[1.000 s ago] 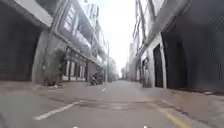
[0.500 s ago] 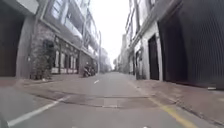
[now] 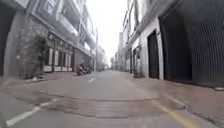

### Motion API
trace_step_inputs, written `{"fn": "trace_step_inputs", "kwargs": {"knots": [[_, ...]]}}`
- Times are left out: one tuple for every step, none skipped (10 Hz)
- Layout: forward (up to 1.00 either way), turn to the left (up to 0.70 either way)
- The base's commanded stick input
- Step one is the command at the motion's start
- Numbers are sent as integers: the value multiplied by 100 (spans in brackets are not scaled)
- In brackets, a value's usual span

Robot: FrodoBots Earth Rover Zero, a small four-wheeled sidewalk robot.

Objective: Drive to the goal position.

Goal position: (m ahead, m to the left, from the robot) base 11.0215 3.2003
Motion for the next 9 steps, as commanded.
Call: {"fn": "trace_step_inputs", "kwargs": {"knots": [[85, 0], [85, 0], [85, 0], [85, 0], [85, 0], [85, 0], [85, 0], [85, 0], [85, 0]]}}
